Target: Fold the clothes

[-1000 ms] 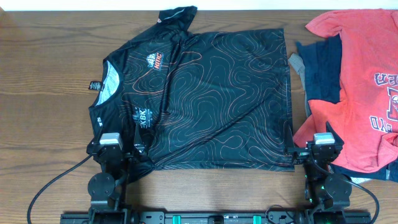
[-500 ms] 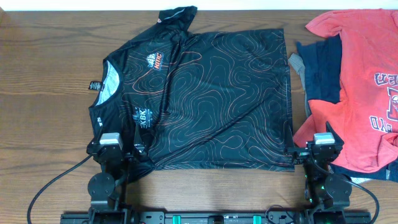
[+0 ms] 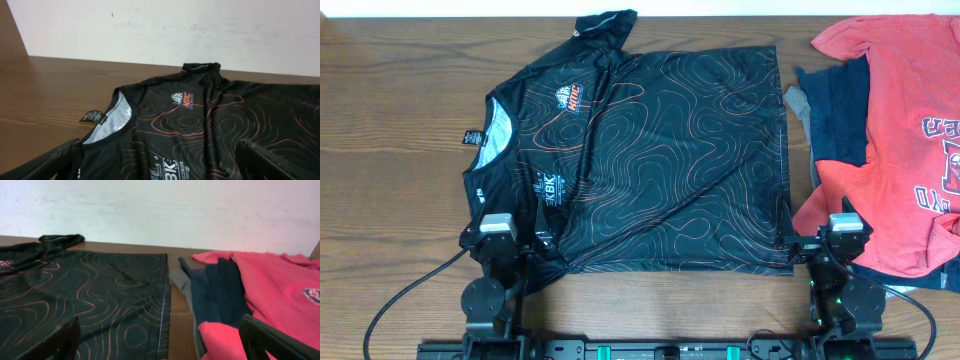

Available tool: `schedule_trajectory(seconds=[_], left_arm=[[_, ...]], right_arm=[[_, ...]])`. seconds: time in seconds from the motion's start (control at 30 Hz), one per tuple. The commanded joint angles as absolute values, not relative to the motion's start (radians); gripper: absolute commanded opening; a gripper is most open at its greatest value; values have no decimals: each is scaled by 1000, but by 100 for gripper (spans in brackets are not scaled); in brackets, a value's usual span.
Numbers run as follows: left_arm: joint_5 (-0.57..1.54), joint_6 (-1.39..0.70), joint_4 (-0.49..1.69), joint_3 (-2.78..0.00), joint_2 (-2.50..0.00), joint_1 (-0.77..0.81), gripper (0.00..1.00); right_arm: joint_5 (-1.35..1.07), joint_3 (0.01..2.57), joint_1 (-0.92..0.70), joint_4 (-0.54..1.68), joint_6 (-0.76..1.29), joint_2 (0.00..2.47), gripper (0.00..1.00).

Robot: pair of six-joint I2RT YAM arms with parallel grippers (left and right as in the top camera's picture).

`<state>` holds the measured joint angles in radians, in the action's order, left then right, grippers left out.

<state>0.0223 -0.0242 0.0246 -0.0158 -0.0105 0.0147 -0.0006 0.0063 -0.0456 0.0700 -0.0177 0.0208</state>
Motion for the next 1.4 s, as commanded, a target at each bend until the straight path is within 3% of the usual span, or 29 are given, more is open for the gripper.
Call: schedule_trajectory(seconds=[0.0, 0.23, 0.5, 0.77, 1.0, 1.37], left_arm=[[-12, -89, 74, -4, -15, 10, 98], [-10, -150, 88, -41, -93, 10, 98], [1, -175, 274, -250, -336, 10, 98], [122, -208, 618, -561, -645, 10, 98], [242, -208, 905, -787, -841, 10, 98], [260, -231, 954, -804, -864, 10, 98]], right_arm=[[-4, 8, -53, 78, 22, 54, 99], [31, 104, -52, 170, 48, 225, 99], [34, 303, -53, 248, 60, 518, 99], [-44, 529, -53, 488, 134, 806, 99], [-324, 575, -53, 511, 134, 891, 99], [-35, 575, -53, 719, 448, 901, 99]])
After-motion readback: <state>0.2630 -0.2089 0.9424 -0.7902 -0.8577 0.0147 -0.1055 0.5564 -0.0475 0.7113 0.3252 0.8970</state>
